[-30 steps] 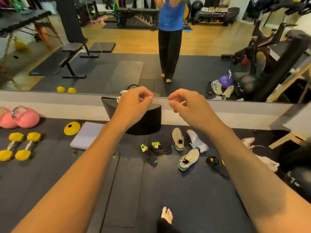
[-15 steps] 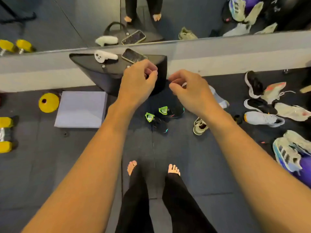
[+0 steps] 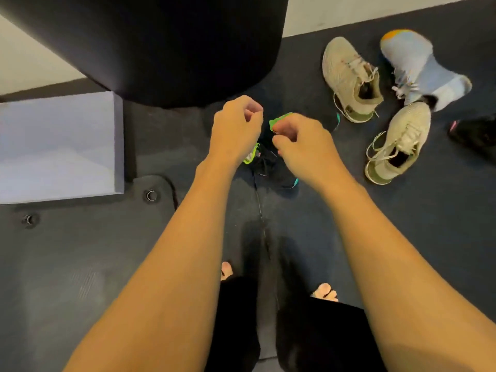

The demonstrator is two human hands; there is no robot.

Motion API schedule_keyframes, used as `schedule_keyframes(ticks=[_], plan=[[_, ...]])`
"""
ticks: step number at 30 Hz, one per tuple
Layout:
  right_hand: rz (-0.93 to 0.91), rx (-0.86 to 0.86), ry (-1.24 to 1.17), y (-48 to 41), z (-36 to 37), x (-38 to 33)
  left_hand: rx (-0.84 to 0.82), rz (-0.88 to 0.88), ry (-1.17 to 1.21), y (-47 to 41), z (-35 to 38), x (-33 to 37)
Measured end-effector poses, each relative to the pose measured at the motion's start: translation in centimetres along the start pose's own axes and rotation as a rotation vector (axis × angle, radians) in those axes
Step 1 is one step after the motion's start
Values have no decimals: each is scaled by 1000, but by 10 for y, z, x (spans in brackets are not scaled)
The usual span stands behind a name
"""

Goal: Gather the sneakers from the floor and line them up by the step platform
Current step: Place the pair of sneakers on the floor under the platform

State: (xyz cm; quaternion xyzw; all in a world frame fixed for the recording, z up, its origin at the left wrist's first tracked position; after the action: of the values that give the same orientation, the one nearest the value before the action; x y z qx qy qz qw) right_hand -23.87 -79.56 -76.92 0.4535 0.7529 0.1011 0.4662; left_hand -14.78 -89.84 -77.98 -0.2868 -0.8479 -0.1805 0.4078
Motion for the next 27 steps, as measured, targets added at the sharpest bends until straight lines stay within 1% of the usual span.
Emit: schedule_keyframes(ticks=[3,5,8,10,13,14,17,18,20,22,25,26,27], plan=[[66,3,34,-52,41,52,-71,42,-115,-22,43,-63],[137,29,-5,-86,56,83,-230,49,-246,-37,72,-96],[200,36,-56,-125,75,116,-536,5,-575,-48,104,-132],[219,14,-53,-143,87,131,-633,18,-722,-53,118,-144],[205,41,-97,-161,97,137,-612,54,-754,-58,129,-155],[200,62,-118,-165,98,136,-607,34,-734,-60,130,-158],[183,117,-193,-171,99,127,-625,-81,-515,-59,125,-171],[179,136,-225,-170,100,124,-615,-100,-417,-58,120,-174],[177,197,-289,-166,96,120,-498,-134,-151,-57,103,-181],[165,299,-354,-162,86,116,-296,-235,120,-56,80,-190],[104,519,-425,-153,67,104,53,-453,378,-51,49,-212],[83,554,-438,-152,64,99,160,-515,455,-47,42,-218],[68,548,-419,-153,66,95,243,-563,545,-44,37,-221]])
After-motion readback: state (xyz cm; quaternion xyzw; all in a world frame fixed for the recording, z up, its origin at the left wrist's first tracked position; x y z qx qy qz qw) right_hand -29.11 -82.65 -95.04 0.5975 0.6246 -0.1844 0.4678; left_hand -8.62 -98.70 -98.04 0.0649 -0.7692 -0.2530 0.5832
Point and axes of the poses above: each hand's wrist, its own y-axis away from the middle knuckle, its own z-axis out of the palm, x = y × z, the point moved 3 cm from there along -y, towards the middle knuckle, and after that the axes turned 15 degrees about z, right-handed, at the moved point
